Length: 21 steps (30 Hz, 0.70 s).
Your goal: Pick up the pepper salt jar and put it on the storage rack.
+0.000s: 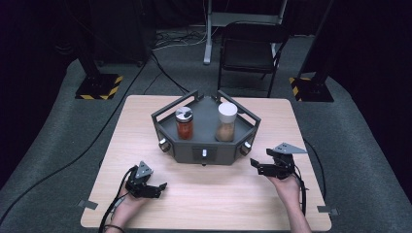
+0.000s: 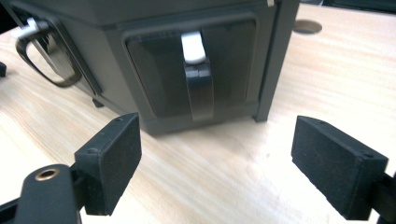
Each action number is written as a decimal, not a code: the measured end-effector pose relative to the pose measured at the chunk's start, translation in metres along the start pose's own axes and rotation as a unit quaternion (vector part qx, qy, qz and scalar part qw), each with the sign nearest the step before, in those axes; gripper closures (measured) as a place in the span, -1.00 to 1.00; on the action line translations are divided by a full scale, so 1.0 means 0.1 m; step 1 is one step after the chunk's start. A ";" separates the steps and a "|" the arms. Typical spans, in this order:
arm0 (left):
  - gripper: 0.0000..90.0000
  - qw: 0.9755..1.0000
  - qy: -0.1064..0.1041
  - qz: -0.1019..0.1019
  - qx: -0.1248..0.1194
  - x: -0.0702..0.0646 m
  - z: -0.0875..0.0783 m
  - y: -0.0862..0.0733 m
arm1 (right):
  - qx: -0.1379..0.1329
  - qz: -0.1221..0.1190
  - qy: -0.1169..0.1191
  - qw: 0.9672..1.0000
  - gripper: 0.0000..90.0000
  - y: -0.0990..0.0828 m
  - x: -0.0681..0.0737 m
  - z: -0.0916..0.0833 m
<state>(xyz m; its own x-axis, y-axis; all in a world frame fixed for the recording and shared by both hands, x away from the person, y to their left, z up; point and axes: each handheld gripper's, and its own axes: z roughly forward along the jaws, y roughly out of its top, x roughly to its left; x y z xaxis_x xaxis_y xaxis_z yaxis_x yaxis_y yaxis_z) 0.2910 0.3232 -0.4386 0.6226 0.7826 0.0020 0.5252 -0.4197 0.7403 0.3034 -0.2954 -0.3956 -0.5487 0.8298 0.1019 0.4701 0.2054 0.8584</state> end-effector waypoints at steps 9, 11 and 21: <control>-0.75 1.000 0.000 0.000 0.000 0.00 0.00 0.00 | 0.013 0.023 -0.004 1.000 -0.66 -0.27 -0.06 0.00; -0.75 1.000 0.000 0.000 0.000 0.00 0.00 0.00 | 0.017 0.028 -0.005 0.999 -0.66 -0.32 -0.07 0.00; -0.75 1.000 0.000 0.000 0.000 0.00 0.00 0.00 | 0.034 0.032 -0.011 0.999 -0.66 -0.46 -0.09 -0.02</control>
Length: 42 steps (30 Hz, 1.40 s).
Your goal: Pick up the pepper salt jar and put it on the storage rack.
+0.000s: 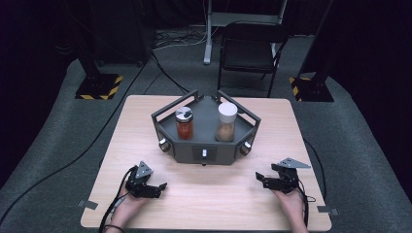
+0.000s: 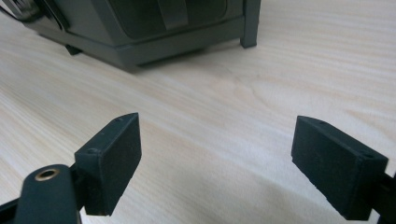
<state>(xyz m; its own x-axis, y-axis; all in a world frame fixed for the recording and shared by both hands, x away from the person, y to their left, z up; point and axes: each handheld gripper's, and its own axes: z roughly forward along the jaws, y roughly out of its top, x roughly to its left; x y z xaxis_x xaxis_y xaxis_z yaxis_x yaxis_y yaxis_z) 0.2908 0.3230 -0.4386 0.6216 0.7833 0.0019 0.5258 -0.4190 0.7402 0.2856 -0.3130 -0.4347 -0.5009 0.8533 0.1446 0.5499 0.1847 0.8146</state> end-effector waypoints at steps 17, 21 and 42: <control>-0.75 1.000 0.000 0.000 0.000 0.00 0.00 0.00 | 0.041 -0.014 -0.004 0.999 -0.67 -0.04 0.08 0.04; -0.75 1.000 0.000 0.000 0.000 0.00 0.00 0.00 | 0.041 -0.017 -0.007 0.999 -0.67 -0.06 0.10 0.02; -0.75 1.000 0.000 0.000 0.000 0.00 0.00 0.00 | 0.062 -0.065 -0.039 0.995 -0.71 -0.08 0.32 -0.03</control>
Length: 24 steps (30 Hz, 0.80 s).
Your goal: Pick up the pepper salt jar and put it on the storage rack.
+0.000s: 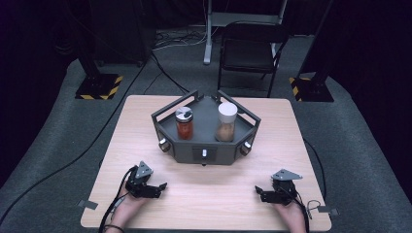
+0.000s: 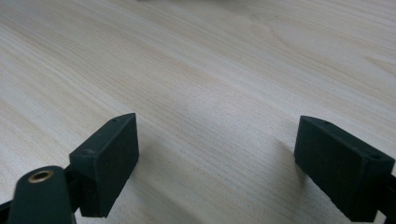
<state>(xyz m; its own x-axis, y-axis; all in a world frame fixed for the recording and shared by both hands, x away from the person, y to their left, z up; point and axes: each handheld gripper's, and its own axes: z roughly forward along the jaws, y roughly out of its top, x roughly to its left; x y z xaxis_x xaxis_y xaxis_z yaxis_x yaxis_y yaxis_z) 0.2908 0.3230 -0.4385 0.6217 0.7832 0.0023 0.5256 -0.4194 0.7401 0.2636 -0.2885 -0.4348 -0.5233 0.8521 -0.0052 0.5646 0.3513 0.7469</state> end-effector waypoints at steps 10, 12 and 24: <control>-0.75 1.000 0.000 0.000 0.000 0.00 0.00 0.00 | 0.003 -0.002 0.001 1.000 -0.79 0.03 -0.02 0.03; -0.75 1.000 0.000 -0.001 0.000 0.00 0.00 0.00 | 0.004 -0.001 0.000 1.000 -0.80 0.03 -0.02 0.03; -0.76 1.000 0.000 -0.001 0.000 0.00 0.00 0.00 | 0.006 0.003 -0.004 1.000 -0.85 0.05 -0.02 0.05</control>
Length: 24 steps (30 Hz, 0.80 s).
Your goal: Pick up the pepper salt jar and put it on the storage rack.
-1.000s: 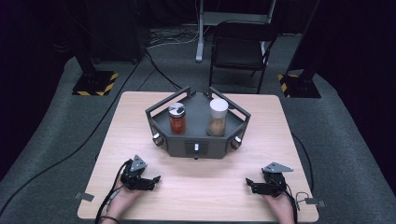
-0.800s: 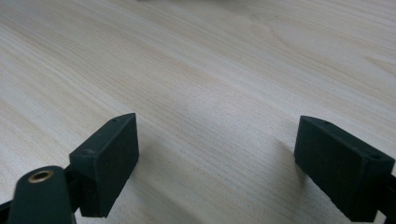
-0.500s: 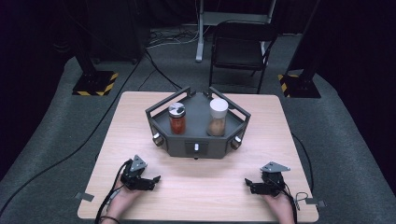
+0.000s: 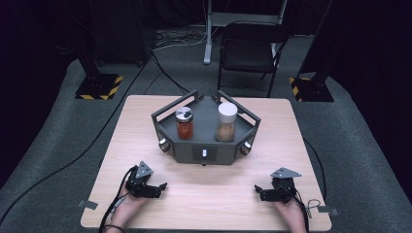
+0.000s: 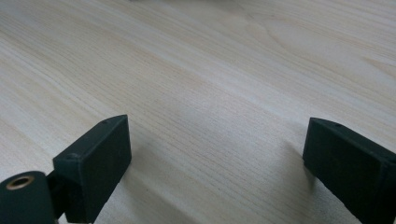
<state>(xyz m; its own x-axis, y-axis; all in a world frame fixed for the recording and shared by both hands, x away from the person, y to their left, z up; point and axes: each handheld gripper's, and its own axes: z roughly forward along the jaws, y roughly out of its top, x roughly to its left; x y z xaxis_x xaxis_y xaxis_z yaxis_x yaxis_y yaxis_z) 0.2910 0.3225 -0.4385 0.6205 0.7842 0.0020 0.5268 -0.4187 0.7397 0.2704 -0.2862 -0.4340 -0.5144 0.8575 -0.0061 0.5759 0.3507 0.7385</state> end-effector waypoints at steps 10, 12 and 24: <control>-0.76 1.000 0.000 0.000 0.000 0.00 0.00 0.00 | 0.002 0.002 -0.002 1.000 -0.87 0.01 0.01 0.00; -0.76 1.000 0.000 0.000 0.000 0.00 0.00 0.00 | 0.002 0.002 -0.002 1.000 -0.87 0.01 0.01 0.00; -0.76 1.000 0.000 0.000 0.000 0.00 0.00 0.00 | 0.002 0.002 -0.003 1.000 -0.88 0.01 0.01 0.00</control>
<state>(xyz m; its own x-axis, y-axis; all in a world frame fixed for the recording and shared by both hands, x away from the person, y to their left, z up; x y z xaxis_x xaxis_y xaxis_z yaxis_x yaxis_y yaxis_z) 0.2909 0.3224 -0.4386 0.6208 0.7840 0.0024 0.5265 -0.4192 0.7397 0.2706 -0.2851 -0.4336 -0.5082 0.8612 -0.0062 0.5813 0.3483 0.7354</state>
